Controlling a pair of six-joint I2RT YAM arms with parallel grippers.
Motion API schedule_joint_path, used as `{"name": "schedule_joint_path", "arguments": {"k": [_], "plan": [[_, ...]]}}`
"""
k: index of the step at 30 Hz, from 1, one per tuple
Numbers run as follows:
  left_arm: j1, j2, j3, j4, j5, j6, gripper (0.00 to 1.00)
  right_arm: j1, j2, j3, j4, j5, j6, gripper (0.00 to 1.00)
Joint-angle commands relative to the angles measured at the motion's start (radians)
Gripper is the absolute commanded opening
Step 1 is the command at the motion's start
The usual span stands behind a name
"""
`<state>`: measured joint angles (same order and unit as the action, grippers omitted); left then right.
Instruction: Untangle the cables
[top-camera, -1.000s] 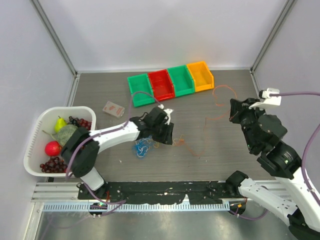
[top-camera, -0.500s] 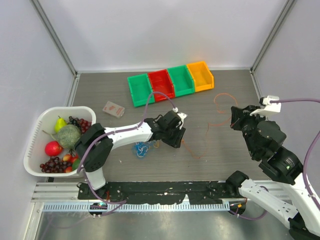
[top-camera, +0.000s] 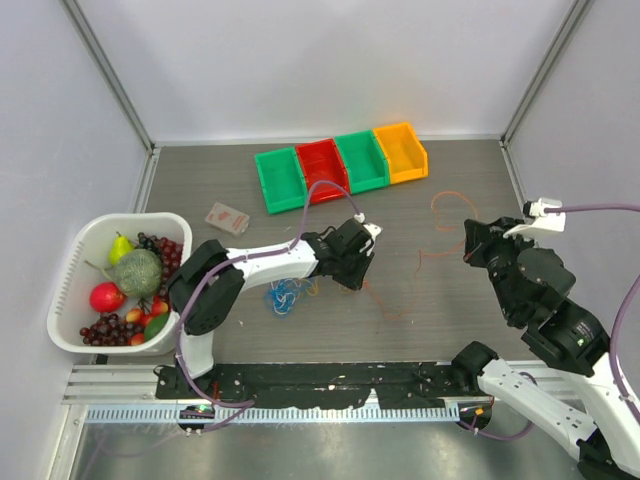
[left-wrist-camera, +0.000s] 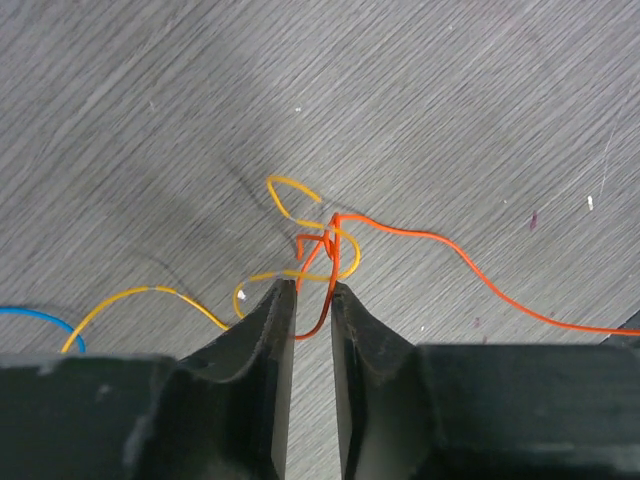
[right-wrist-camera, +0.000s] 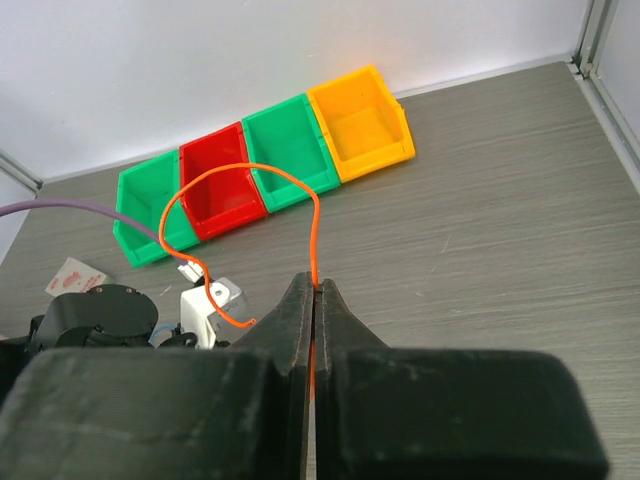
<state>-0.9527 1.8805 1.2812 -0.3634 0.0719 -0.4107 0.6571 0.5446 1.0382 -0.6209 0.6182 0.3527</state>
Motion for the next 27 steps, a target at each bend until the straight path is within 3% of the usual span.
{"name": "schedule_joint_path", "arguments": {"k": [1,3,6,8,12,14,17,22,27], "plan": [[0.003,0.008,0.029,0.021,0.011,0.019,0.14,-0.002,-0.012,-0.027,-0.002,-0.014,0.051,0.01],[0.003,0.0,0.021,0.026,0.025,0.023,0.0,-0.002,-0.014,-0.049,-0.017,-0.009,0.083,0.0],[0.005,-0.049,-0.025,0.038,0.066,0.02,0.0,-0.002,0.021,-0.093,-0.121,0.066,0.208,0.01],[0.005,-0.115,-0.095,0.079,0.095,0.0,0.0,-0.001,0.093,-0.128,-0.167,0.049,0.267,0.1],[0.031,-0.231,-0.224,0.142,0.184,-0.042,0.0,-0.002,0.265,-0.205,-0.171,-0.067,0.302,0.59],[0.049,-0.285,-0.276,0.175,0.238,-0.057,0.0,-0.004,0.331,-0.193,-0.169,-0.107,0.292,0.69],[0.077,-0.371,-0.333,0.208,0.314,-0.079,0.0,-0.004,0.354,-0.176,-0.096,-0.262,0.227,0.71],[0.101,-0.458,-0.342,0.185,0.365,-0.083,0.0,0.012,0.371,-0.259,0.19,-0.752,0.091,0.7],[0.109,-0.524,-0.341,0.198,0.376,-0.103,0.0,0.073,0.397,-0.415,0.473,-0.845,0.14,0.69]]}}
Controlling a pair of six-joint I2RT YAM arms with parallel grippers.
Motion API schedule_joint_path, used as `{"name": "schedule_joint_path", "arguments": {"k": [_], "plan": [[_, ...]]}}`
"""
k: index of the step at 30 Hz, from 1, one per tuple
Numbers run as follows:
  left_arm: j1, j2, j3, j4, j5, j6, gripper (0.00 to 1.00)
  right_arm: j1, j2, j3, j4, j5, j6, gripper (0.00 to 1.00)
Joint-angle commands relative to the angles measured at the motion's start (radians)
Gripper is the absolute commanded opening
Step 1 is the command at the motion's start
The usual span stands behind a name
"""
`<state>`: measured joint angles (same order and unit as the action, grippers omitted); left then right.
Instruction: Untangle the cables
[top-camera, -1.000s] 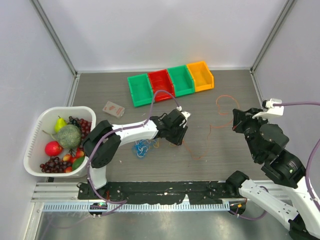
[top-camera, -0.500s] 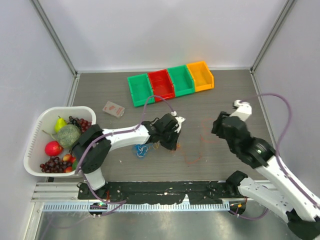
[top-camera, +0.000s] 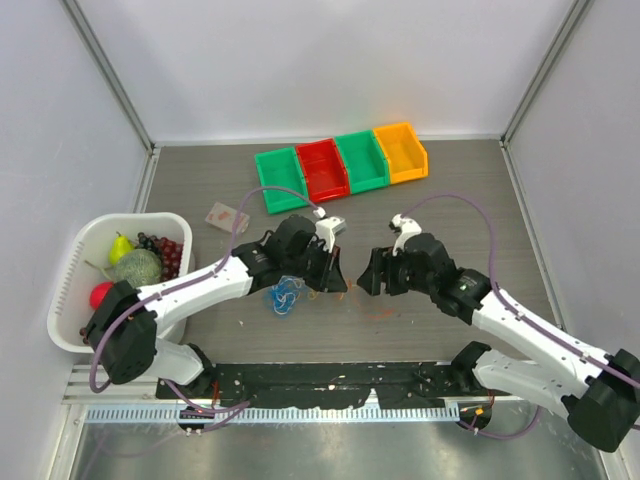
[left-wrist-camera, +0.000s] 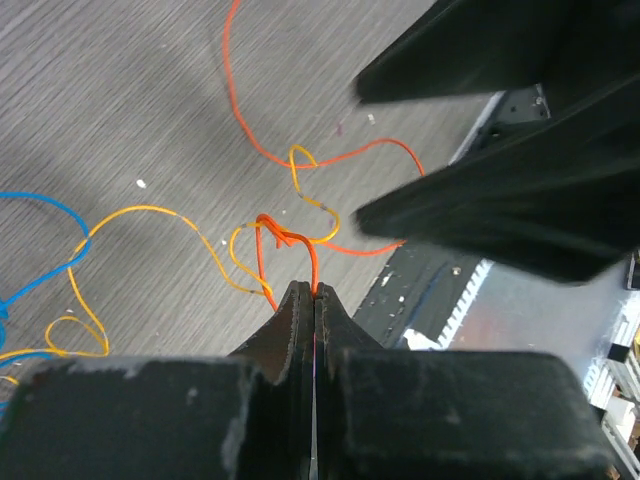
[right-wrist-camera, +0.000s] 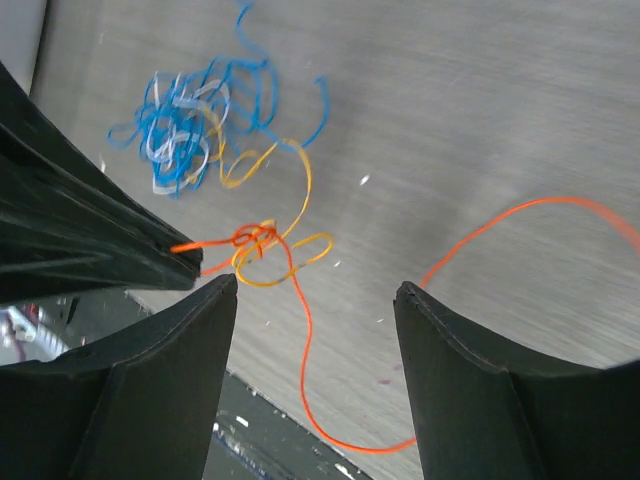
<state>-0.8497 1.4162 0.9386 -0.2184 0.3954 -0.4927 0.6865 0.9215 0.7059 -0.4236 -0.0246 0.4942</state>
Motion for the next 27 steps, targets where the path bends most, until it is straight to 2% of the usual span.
{"name": "schedule_joint_path", "arguments": {"k": [1,4,7,10,14,19,24,26,27], "plan": [[0.006,-0.062,0.008,0.047,0.057,-0.023,0.0,0.056,0.02,-0.092,0.302,-0.178,0.0,0.69],[0.008,-0.071,0.02,0.043,0.082,-0.036,0.0,0.096,0.008,-0.137,0.377,-0.085,0.004,0.69],[0.008,-0.091,0.019,0.048,0.092,-0.047,0.0,0.11,-0.024,-0.192,0.46,-0.077,0.023,0.69],[0.011,-0.106,0.017,0.054,0.103,-0.066,0.0,0.133,-0.085,-0.264,0.569,-0.006,0.069,0.69],[0.014,-0.123,-0.001,0.131,0.151,-0.122,0.0,0.146,-0.141,-0.35,0.696,0.071,0.095,0.69],[0.014,-0.132,-0.023,0.212,0.2,-0.191,0.0,0.166,-0.118,-0.408,0.893,0.104,0.128,0.69],[0.014,-0.155,-0.029,0.246,0.214,-0.221,0.0,0.196,-0.104,-0.43,0.948,0.259,0.159,0.69],[0.014,-0.175,-0.023,0.243,0.211,-0.236,0.0,0.199,-0.064,-0.422,0.928,0.353,0.168,0.69],[0.014,-0.193,-0.011,0.222,0.197,-0.237,0.0,0.2,-0.038,-0.416,0.875,0.477,0.173,0.68]]}}
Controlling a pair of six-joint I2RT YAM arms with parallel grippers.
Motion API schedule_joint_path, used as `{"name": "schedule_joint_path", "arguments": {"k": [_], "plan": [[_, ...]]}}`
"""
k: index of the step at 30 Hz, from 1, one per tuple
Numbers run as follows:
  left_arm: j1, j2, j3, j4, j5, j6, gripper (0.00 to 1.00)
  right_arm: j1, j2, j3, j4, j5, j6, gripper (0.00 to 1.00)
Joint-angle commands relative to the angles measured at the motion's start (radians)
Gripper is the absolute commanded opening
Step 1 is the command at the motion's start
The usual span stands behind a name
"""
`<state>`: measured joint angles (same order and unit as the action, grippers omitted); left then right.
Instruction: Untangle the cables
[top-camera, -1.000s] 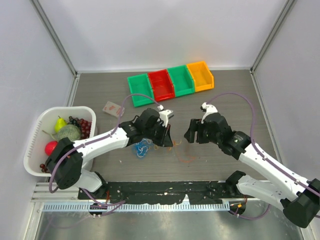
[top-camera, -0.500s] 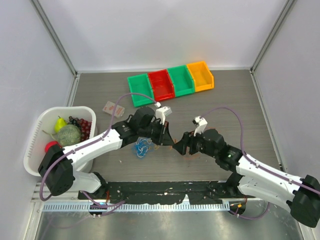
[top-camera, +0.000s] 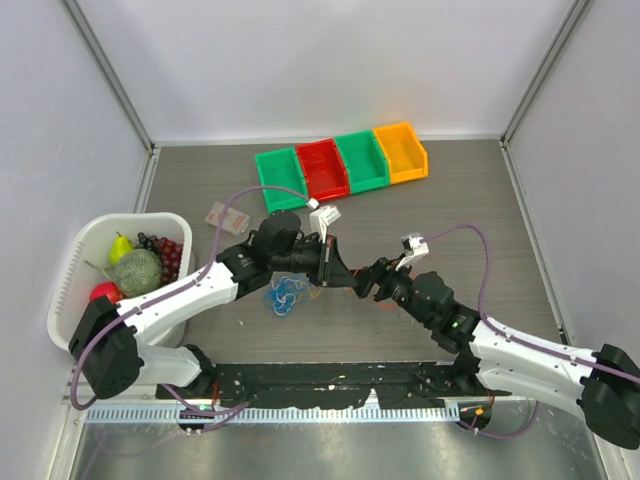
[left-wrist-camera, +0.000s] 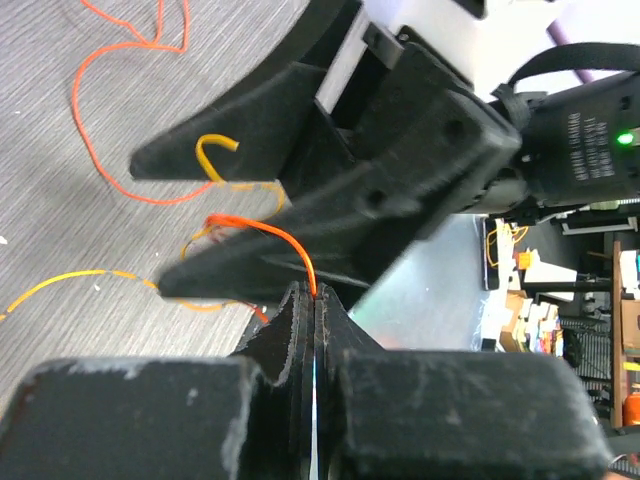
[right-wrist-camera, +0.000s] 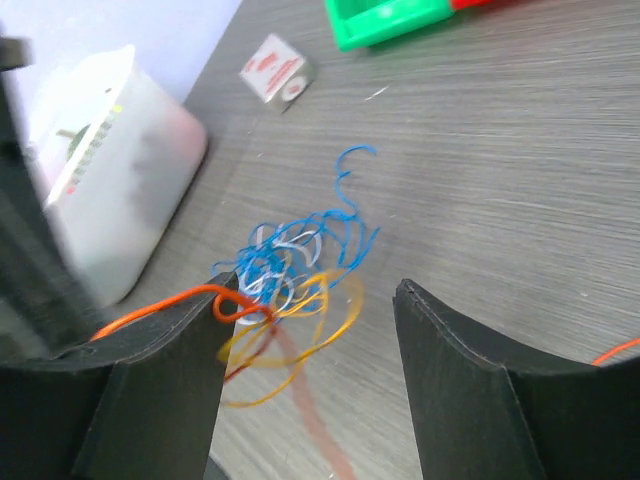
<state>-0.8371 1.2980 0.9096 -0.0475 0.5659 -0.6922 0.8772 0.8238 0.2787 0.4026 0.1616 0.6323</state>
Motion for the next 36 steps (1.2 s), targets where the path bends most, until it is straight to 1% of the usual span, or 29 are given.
{"name": "schedule_joint_path", "arguments": {"k": [1,2,3,5,6,7,9,12,13,14,16,17,18,19,20,21,23,26,27,30,31,33,36], "plan": [[0.001,-0.106,0.035,0.008,-0.004,-0.03,0.0,0.009,0.116,0.033,0.004,0.376,0.049,0.68],[0.001,-0.138,0.054,-0.039,-0.056,-0.023,0.0,-0.01,0.142,0.045,-0.089,0.5,0.062,0.69],[0.001,-0.179,0.076,-0.087,-0.117,-0.012,0.0,-0.036,0.197,0.069,-0.122,0.528,0.072,0.69],[0.003,-0.247,0.132,-0.234,-0.284,0.023,0.0,-0.128,0.239,0.074,-0.12,0.454,0.037,0.69],[0.003,-0.264,0.165,-0.311,-0.366,0.045,0.0,-0.136,0.241,0.076,-0.116,0.437,0.02,0.69],[0.01,-0.266,0.205,-0.387,-0.423,0.055,0.0,-0.142,0.238,0.08,-0.101,0.396,-0.03,0.7],[0.018,-0.261,0.25,-0.471,-0.475,0.075,0.0,-0.147,0.233,0.126,-0.129,0.357,-0.081,0.7],[0.018,-0.252,0.267,-0.505,-0.535,0.079,0.0,-0.164,0.224,0.198,-0.28,0.325,-0.115,0.7],[0.018,-0.258,0.261,-0.488,-0.535,0.079,0.0,-0.173,0.219,0.241,-0.359,0.291,-0.121,0.7],[0.018,-0.259,0.255,-0.473,-0.534,0.082,0.0,-0.178,0.201,0.263,-0.379,0.248,-0.129,0.7],[0.02,-0.258,0.258,-0.456,-0.538,0.079,0.0,-0.178,0.169,0.292,-0.397,0.051,-0.198,0.71],[0.02,-0.256,0.265,-0.456,-0.538,0.079,0.0,-0.175,0.158,0.309,-0.448,-0.115,-0.259,0.7],[0.02,-0.252,0.275,-0.457,-0.538,0.079,0.0,-0.172,0.132,0.3,-0.449,-0.205,-0.284,0.7],[0.02,-0.247,0.282,-0.459,-0.537,0.079,0.0,-0.152,0.12,0.291,-0.435,-0.331,-0.334,0.7],[0.02,-0.246,0.287,-0.46,-0.535,0.082,0.0,-0.139,0.094,0.271,-0.424,-0.338,-0.339,0.7],[0.02,-0.244,0.291,-0.46,-0.534,0.085,0.0,-0.106,0.081,0.257,-0.354,-0.358,-0.341,0.7],[0.02,-0.24,0.298,-0.466,-0.535,0.091,0.0,-0.073,0.061,0.246,-0.291,-0.378,-0.336,0.7],[0.02,-0.243,0.298,-0.476,-0.532,0.089,0.0,-0.06,0.049,0.225,-0.168,-0.5,-0.333,0.7],[0.02,-0.244,0.298,-0.476,-0.528,0.089,0.0,-0.063,0.058,0.218,-0.11,-0.526,-0.336,0.71],[0.02,-0.25,0.304,-0.486,-0.526,0.092,0.0,-0.06,0.136,0.238,-0.052,-0.638,-0.342,0.72],[0.02,-0.249,0.307,-0.488,-0.521,0.094,0.0,-0.06,0.191,0.247,-0.047,-0.648,-0.342,0.72],[0.02,-0.253,0.313,-0.488,-0.511,0.097,0.0,-0.026,0.253,0.267,-0.031,-0.593,-0.376,0.71],[0.021,-0.259,0.319,-0.488,-0.502,0.097,0.0,0.006,0.313,0.283,-0.002,-0.545,-0.41,0.7]]}}
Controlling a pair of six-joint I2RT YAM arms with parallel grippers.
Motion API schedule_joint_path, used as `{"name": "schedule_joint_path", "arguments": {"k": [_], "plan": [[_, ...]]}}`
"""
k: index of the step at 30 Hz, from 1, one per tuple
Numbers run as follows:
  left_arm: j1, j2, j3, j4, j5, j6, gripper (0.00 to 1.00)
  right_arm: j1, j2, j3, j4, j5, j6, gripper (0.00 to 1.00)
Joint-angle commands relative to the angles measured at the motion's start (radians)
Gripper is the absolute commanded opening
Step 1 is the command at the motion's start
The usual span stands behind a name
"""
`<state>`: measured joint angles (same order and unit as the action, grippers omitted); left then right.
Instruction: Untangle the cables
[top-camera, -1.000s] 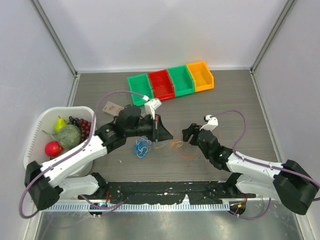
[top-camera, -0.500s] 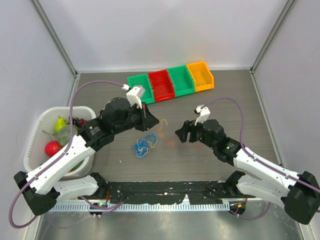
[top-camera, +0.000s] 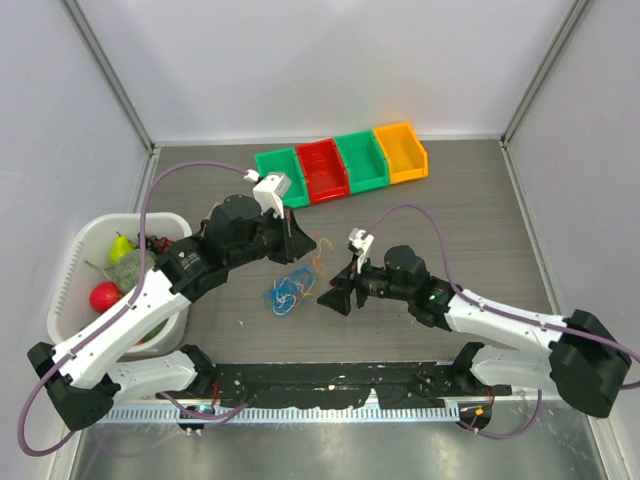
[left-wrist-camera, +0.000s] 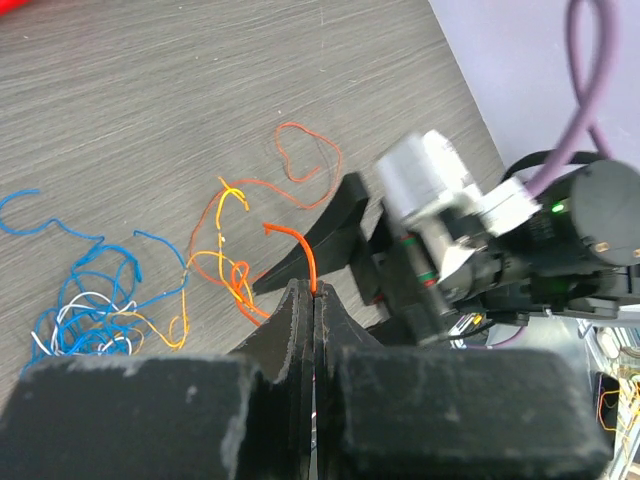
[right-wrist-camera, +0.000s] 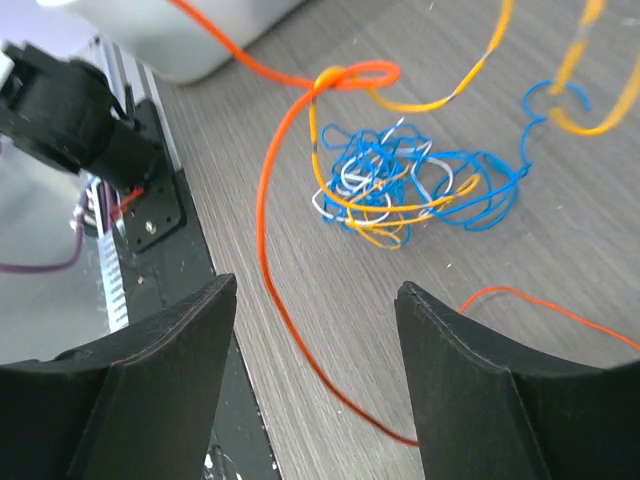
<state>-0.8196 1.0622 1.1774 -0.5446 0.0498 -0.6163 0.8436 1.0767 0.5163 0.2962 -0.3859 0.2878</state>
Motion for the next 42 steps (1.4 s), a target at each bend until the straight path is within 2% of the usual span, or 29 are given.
{"name": "schedule_joint_path", "arguments": {"k": [1,2,4,6,7,8,9,10,15,19,22,25,33,39,42], "plan": [[0.004,-0.024,0.053,0.009,0.018,0.023,0.0,0.058,0.063,0.053,0.103,0.021,-0.068,0.65],[0.004,-0.022,0.059,0.008,0.016,0.026,0.0,0.063,0.069,0.059,0.089,0.03,-0.07,0.62],[0.005,-0.013,0.071,-0.009,0.004,0.036,0.0,0.083,0.045,0.067,0.054,0.047,-0.046,0.48],[0.007,-0.005,0.083,-0.029,-0.017,0.05,0.0,0.091,-0.004,0.06,0.017,0.047,0.003,0.32],[0.008,-0.001,0.087,-0.041,-0.034,0.053,0.0,0.089,-0.024,0.05,-0.027,0.057,0.036,0.18],[0.01,0.002,0.09,-0.051,-0.041,0.059,0.0,0.091,-0.076,0.045,-0.049,0.088,0.062,0.12],[0.01,0.001,0.09,-0.058,-0.079,0.064,0.0,0.091,-0.101,0.03,-0.104,0.125,0.08,0.01],[0.011,-0.001,0.088,-0.064,-0.099,0.069,0.0,0.089,-0.159,0.016,-0.138,0.198,0.109,0.01],[0.013,-0.059,0.039,-0.084,-0.223,0.086,0.0,0.091,-0.334,-0.019,-0.278,0.337,0.204,0.01],[0.013,-0.126,-0.019,-0.075,-0.315,0.079,0.0,0.089,-0.395,0.005,-0.371,0.442,0.315,0.01],[0.011,-0.171,-0.054,-0.074,-0.37,0.075,0.0,0.088,-0.426,0.048,-0.459,0.591,0.402,0.01],[0.011,-0.202,-0.09,-0.068,-0.415,0.075,0.0,0.088,-0.468,0.088,-0.525,0.665,0.433,0.01],[0.013,-0.222,-0.156,-0.038,-0.435,0.066,0.0,0.086,-0.489,0.264,-0.586,0.673,0.406,0.01],[0.013,-0.197,-0.168,-0.012,-0.462,0.067,0.0,0.086,-0.433,0.427,-0.663,0.677,0.312,0.01],[0.014,-0.17,-0.148,0.001,-0.43,0.081,0.0,0.086,-0.393,0.511,-0.677,0.653,0.272,0.01]]}}
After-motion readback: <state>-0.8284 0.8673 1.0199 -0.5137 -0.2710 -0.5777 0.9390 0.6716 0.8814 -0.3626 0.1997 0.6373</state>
